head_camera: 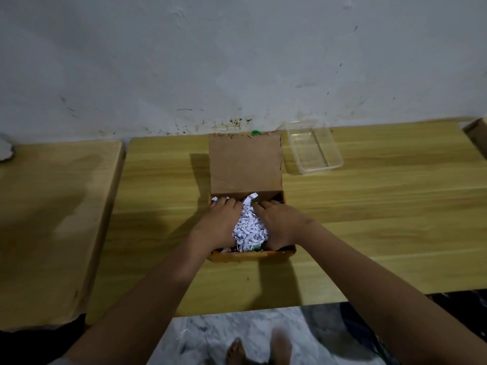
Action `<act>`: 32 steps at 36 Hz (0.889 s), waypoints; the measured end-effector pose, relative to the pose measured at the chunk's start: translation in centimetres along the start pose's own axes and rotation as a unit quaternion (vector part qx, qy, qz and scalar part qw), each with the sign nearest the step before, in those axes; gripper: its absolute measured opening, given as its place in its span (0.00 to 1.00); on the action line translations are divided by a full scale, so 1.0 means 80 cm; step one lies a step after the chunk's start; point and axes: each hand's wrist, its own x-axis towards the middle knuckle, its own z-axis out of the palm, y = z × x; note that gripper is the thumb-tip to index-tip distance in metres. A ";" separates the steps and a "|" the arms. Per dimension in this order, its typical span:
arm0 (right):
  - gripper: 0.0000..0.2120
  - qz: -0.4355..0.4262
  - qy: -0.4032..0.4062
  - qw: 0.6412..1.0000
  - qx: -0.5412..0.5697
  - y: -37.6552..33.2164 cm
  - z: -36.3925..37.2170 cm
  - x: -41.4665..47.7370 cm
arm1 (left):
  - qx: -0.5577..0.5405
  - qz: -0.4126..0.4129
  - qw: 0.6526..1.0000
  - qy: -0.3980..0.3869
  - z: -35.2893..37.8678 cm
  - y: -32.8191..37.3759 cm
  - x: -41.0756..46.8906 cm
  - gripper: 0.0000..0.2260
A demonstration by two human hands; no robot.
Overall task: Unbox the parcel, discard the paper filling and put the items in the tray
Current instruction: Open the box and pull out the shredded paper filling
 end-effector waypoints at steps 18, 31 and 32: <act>0.42 0.048 0.016 0.998 0.042 -0.012 0.011 0.005 | -0.048 -0.030 0.998 -0.037 -0.006 0.008 0.004 0.26; 0.33 0.060 0.067 0.995 0.048 -0.018 0.005 0.001 | -0.108 -0.068 0.992 0.003 -0.004 0.013 0.000 0.27; 0.34 0.060 0.071 0.995 0.048 -0.019 0.003 0.001 | -0.116 -0.072 0.991 0.009 -0.005 0.014 0.000 0.27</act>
